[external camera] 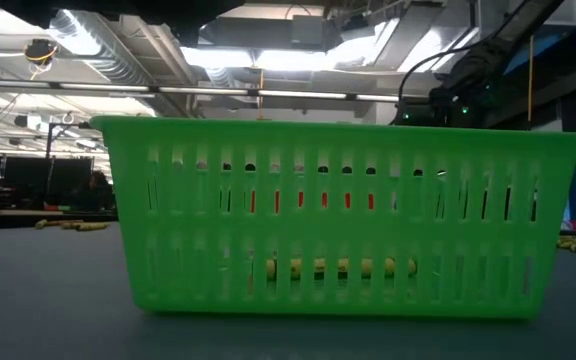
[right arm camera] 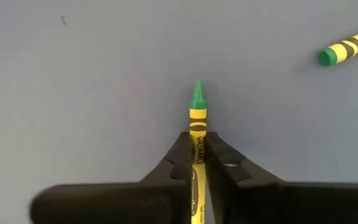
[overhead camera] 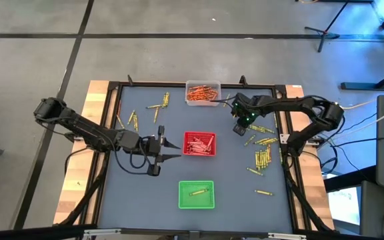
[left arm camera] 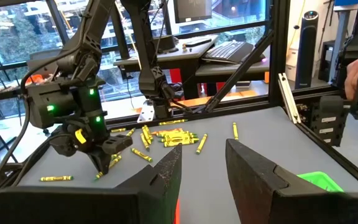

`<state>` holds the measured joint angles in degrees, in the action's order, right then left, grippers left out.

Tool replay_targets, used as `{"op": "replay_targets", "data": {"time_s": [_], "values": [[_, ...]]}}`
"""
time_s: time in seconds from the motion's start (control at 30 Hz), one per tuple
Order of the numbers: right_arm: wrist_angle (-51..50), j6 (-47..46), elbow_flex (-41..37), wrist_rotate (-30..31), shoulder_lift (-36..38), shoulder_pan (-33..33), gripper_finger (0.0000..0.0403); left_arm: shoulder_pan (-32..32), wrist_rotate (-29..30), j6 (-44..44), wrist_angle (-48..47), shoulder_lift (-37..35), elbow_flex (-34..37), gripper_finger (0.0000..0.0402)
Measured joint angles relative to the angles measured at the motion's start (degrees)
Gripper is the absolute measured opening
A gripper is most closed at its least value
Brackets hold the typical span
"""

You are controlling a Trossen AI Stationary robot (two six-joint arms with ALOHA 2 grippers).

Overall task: Sort crayons
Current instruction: Put the green crayon into the green bin

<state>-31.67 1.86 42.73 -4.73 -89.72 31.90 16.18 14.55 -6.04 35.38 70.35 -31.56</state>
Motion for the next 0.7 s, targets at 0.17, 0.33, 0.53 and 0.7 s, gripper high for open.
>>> {"op": "replay_targets", "data": {"time_s": [0.17, 0.33, 0.53, 0.7], "values": [[-1.38, 0.16, 1.34, -0.46, 0.10, -0.12, 0.0025, -0.01, 0.00, 0.00, 0.02, 0.00, 0.01, 0.0109], [-5.51, 0.01, 4.76, -1.26, 2.52, -3.22, 0.0025, 0.01, 0.00, -0.02, 0.02, 0.00, 0.01, 0.0109], [-8.53, -2.00, 8.82, -1.38, 6.34, -11.00, 0.0009, 0.01, 0.00, -0.25, 0.23, 0.00, 0.01, 0.0109], [-8.33, -5.36, 12.15, -1.36, 7.86, -19.34, 0.0024, 0.01, 0.00, -0.26, 0.22, 0.00, 0.01, 0.0109]]}}
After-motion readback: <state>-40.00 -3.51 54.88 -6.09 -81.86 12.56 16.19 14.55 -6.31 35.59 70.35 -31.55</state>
